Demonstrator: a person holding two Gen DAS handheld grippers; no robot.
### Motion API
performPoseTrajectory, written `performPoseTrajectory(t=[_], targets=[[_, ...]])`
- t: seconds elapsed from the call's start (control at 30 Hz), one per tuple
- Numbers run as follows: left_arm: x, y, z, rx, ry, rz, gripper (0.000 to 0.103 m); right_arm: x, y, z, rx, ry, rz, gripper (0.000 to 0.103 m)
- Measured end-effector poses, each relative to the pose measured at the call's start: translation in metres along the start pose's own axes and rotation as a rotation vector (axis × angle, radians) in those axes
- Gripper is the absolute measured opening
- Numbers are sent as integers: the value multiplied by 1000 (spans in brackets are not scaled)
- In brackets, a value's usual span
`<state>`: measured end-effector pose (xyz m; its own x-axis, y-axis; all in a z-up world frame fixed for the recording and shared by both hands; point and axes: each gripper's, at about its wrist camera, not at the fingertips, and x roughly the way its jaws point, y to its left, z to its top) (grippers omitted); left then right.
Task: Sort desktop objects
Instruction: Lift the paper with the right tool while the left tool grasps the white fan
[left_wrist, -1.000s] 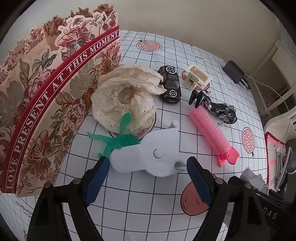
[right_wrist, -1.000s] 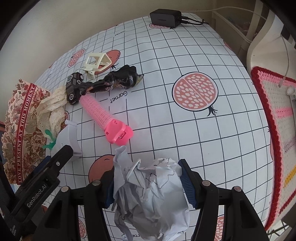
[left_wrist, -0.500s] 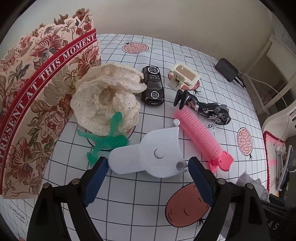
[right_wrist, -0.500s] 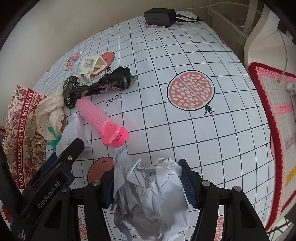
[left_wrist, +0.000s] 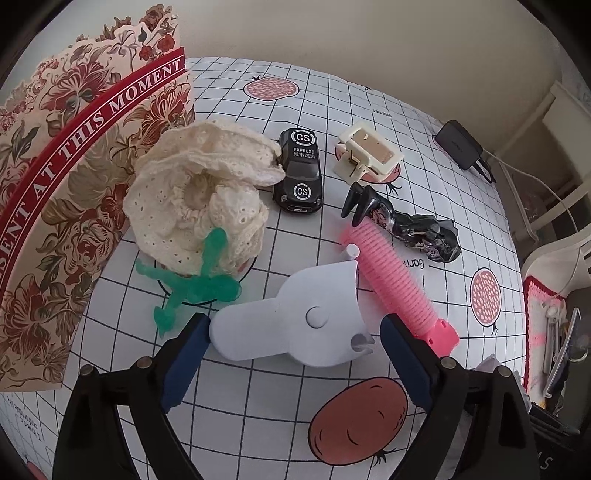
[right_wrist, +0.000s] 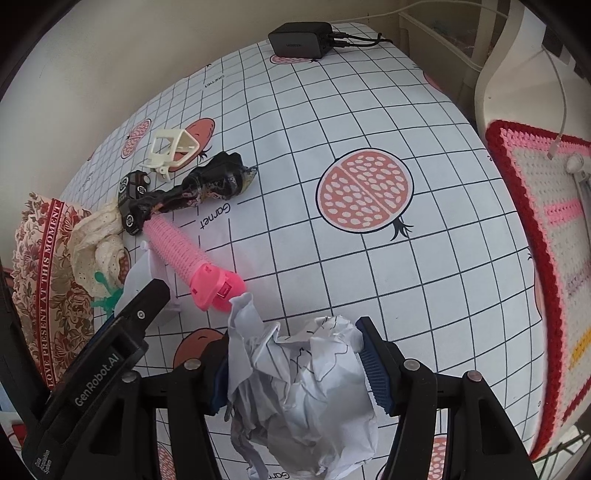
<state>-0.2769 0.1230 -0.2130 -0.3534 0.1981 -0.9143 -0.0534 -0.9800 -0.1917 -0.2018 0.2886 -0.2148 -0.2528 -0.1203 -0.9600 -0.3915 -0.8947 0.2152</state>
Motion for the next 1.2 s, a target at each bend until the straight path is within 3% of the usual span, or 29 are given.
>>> performPoseTrajectory(t=[0.33,0.6,0.8,1.0,1.2], targets=[[7,-19,-7,86,6,168,93,-7,-12,10,18,7,35,63],[2,-16,-13,100,-4,163,89,-16,-29,14,41,11,66,63],[-4,-8,-18,104,14,141,89,-22,-19,23,57,14,86,63],[-16,-2,-21,49,24,66,89,-26,-10,25,62,-2,103,63],[-36,-2,-15,56,-21,28,89,-36,-14,31,95,-69,130,63]])
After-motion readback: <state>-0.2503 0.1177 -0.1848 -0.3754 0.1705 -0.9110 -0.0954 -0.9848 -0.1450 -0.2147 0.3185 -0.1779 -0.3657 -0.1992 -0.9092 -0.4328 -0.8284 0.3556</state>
